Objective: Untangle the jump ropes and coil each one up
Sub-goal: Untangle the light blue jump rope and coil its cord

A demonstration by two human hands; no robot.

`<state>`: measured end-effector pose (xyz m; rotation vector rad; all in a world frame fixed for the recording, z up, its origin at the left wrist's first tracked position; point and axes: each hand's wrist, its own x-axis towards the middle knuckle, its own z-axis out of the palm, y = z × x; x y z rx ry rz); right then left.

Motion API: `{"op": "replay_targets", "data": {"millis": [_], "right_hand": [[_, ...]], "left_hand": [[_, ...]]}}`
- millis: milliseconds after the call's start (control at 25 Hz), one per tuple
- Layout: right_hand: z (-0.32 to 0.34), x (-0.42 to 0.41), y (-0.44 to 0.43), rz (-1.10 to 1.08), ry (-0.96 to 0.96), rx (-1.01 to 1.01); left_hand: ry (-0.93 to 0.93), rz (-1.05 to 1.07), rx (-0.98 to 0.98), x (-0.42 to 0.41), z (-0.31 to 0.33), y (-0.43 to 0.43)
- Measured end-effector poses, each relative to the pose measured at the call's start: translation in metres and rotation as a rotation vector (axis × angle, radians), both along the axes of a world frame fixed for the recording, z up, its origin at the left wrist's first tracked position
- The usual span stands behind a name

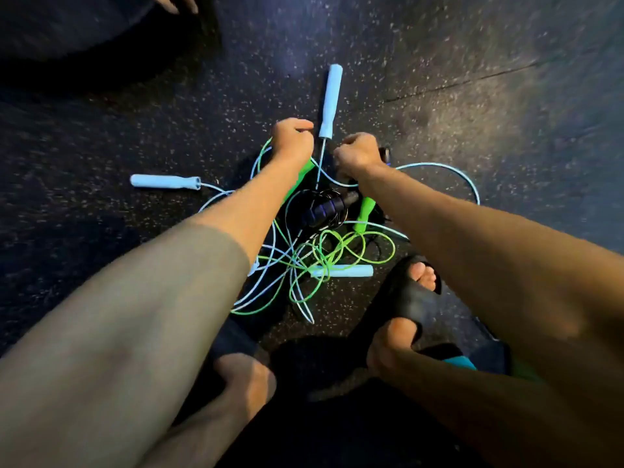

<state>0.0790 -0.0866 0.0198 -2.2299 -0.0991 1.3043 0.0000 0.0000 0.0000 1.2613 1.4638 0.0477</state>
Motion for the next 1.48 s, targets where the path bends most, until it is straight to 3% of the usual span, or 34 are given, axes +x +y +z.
{"op": "replay_targets", "data": {"millis": [200, 440, 560, 760, 880, 960, 1120, 1200, 1320, 1480], "right_hand": [[-0.025, -0.001, 0.009, -0.117, 0.258, 0.064], [-0.02, 0.001, 0.01, -0.047, 0.341, 0.236], [-0.019, 0.003, 0.012, 0.083, 0.254, 0.271], [0.004, 0.001, 0.015, 0.578, -0.041, 0.224], [0.031, -0.02, 0.012, 0.641, -0.196, 0.249], [0.057, -0.039, 0.002, 0.615, -0.199, 0.31], [0.11, -0.065, -0.027, 0.645, -0.217, 0.393], [0.14, -0.074, -0.041, 0.71, -0.3, 0.402], [0.193, -0.085, -0.061, 0.822, -0.347, 0.416], [0.25, -0.095, -0.08, 0.909, -0.306, 0.479]], "left_hand": [[0.097, -0.146, -0.01, 0.027, -0.023, 0.01], [0.146, -0.272, 0.032, 0.033, -0.037, 0.027], [0.105, -0.134, 0.052, 0.03, -0.025, 0.032], [-0.038, 0.162, -0.064, 0.0, -0.006, 0.035], [-0.136, 0.268, -0.187, -0.031, 0.015, 0.035], [-0.132, 0.259, -0.214, -0.057, 0.036, 0.025], [0.112, -0.032, -0.046, -0.099, 0.091, 0.001], [0.214, -0.286, 0.215, -0.115, 0.121, -0.01], [-0.001, -0.699, 0.433, -0.133, 0.18, -0.041], [-0.214, -0.753, 0.449, -0.163, 0.221, -0.076]]}}
